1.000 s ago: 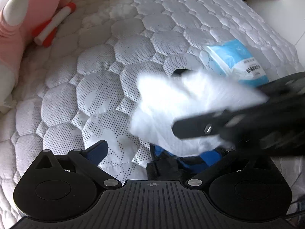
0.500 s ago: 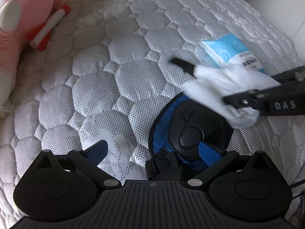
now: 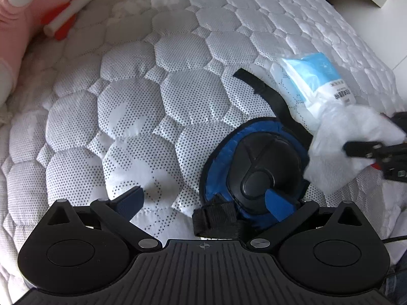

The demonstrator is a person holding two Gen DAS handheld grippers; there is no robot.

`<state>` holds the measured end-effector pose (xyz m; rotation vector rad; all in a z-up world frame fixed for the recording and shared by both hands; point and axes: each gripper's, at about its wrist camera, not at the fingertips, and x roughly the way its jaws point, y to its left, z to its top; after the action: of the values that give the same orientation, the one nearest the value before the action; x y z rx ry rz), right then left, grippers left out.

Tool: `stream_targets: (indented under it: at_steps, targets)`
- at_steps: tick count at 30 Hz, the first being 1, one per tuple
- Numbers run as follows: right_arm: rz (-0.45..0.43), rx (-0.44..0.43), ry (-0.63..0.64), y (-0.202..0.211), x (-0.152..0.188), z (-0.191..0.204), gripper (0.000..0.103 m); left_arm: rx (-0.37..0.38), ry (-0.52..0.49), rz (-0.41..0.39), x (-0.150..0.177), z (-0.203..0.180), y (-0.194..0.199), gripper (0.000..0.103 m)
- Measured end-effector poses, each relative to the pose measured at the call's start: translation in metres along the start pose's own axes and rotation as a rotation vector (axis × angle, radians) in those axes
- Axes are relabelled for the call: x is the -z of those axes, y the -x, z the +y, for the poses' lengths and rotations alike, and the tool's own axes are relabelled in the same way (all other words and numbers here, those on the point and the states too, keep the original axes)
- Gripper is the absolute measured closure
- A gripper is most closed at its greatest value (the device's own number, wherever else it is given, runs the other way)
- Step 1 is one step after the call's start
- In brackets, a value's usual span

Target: Organize soft objects

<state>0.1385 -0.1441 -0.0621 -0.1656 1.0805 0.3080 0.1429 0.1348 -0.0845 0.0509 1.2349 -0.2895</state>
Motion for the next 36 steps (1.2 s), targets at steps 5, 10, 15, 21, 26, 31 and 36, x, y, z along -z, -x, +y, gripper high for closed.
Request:
stream_targets:
  at_steps: [5,10,15,21,26,31,36]
  targets:
    - [-0.103,0.085,0.002,0.037,0.007,-0.013,0.044,0.041,0.058,0.016,-0.001,0.005,-0.003,0.000]
    - [-0.181,-0.001,-0.037,0.051,0.001,-0.002,0.028,0.197,0.261,0.067,-0.002,0.026,-0.009,0.000]
    - [-0.320,0.131,0.019,0.063,0.003,0.010,0.035,0.310,0.409,0.066,0.003,0.047,-0.007,0.000]
    - [-0.547,-0.045,-0.151,0.116,0.009,-0.010,0.005,0.440,0.585,-0.019,0.008,0.075,0.010,0.000]
    - [-0.297,-0.375,-0.188,0.069,0.003,-0.004,0.005,0.587,0.723,0.108,0.015,0.077,-0.017,0.000]
    - [-0.160,-0.317,-0.180,0.019,0.010,0.015,0.013,0.463,0.651,0.121,0.010,0.066,-0.017,0.000]
    - [-0.074,-0.342,-0.248,-0.025,0.009,0.018,0.012,0.487,0.668,0.153,0.009,0.071,-0.029,0.000]
